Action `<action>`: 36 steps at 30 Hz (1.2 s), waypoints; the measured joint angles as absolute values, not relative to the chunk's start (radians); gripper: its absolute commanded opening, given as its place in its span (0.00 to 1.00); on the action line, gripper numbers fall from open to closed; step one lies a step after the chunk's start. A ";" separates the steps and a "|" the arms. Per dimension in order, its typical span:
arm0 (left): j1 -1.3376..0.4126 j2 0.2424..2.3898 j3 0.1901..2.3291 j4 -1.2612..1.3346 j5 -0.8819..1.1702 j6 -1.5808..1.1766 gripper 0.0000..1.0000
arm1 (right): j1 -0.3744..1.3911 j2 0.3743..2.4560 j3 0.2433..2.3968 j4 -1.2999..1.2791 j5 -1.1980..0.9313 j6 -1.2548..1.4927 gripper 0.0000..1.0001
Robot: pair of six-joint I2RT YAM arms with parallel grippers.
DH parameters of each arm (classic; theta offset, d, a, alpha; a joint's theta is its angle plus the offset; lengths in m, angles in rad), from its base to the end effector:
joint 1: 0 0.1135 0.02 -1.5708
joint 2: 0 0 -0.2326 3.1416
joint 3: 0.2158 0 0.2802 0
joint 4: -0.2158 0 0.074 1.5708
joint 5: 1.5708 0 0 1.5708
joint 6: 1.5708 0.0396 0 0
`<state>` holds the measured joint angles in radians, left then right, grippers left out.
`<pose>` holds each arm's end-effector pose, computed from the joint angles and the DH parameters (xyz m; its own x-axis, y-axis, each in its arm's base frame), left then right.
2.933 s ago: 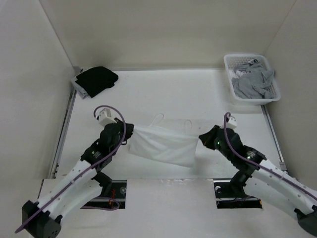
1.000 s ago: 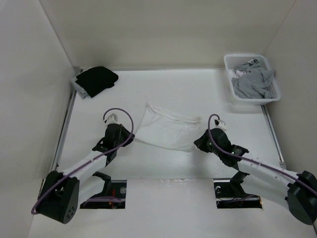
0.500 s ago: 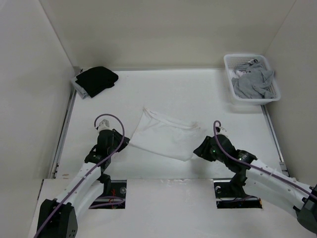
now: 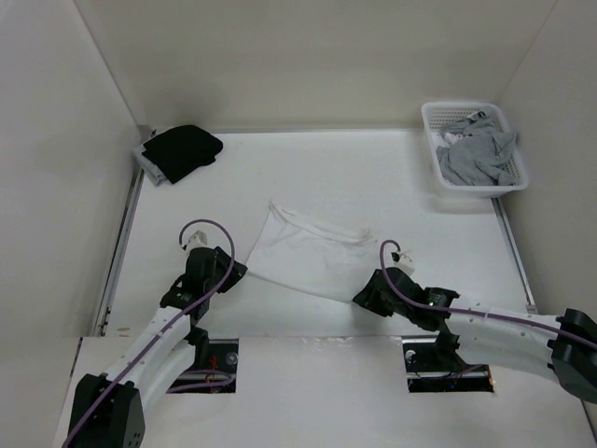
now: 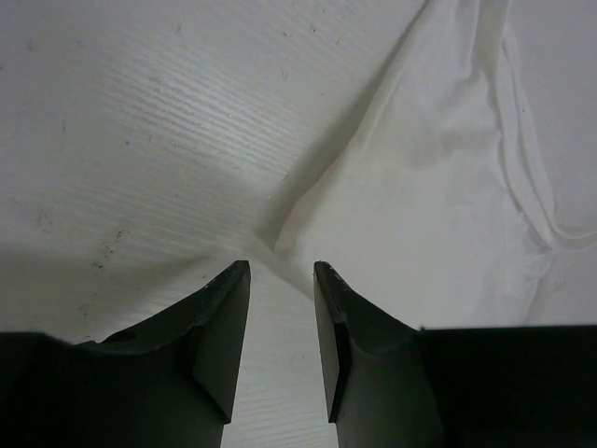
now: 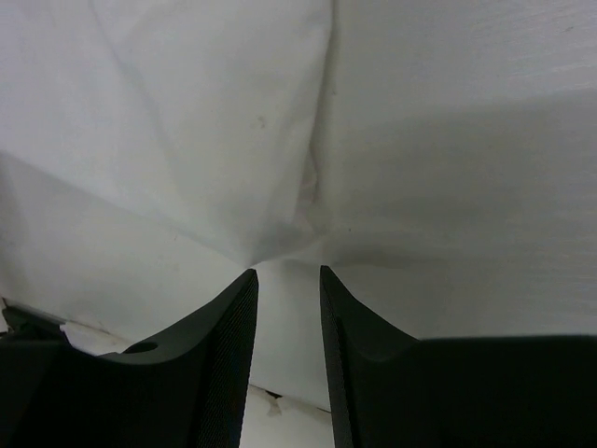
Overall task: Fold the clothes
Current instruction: Fold the tank top
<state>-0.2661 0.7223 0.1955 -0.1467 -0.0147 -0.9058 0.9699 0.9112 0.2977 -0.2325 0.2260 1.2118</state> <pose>0.1941 -0.0523 0.1107 -0.5695 -0.6603 -0.4895 -0.3181 0.7262 -0.6094 0.1263 0.1686 0.1045 -0.8227 0.4137 -0.3900 0.1434 0.8148 0.5618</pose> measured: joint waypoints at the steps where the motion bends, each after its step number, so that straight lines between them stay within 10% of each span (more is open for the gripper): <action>1: -0.272 0.734 0.196 -0.146 -0.015 -0.906 0.31 | 0.970 0.919 0.293 -0.224 0.238 1.222 0.38; 13: -0.299 0.685 0.215 -0.169 -0.067 -0.884 0.32 | 0.871 0.813 0.341 -0.270 0.302 1.130 0.46; 19: -0.392 0.798 0.451 -0.133 -0.200 -0.854 0.32 | 0.596 0.868 0.434 -0.217 0.282 0.945 0.07; 27: -0.410 1.441 0.796 0.073 -0.181 -0.856 0.40 | 0.439 1.095 0.509 -0.058 0.212 0.801 0.29; 36: -0.411 1.757 0.995 0.045 -0.204 -0.880 0.42 | 0.444 1.157 0.529 0.029 0.176 0.751 0.31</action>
<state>-0.4110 1.7565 0.9951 0.0452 -0.2035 -0.8799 0.4438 1.1568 0.5293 0.0292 0.1757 0.7506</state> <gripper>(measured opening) 0.416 0.307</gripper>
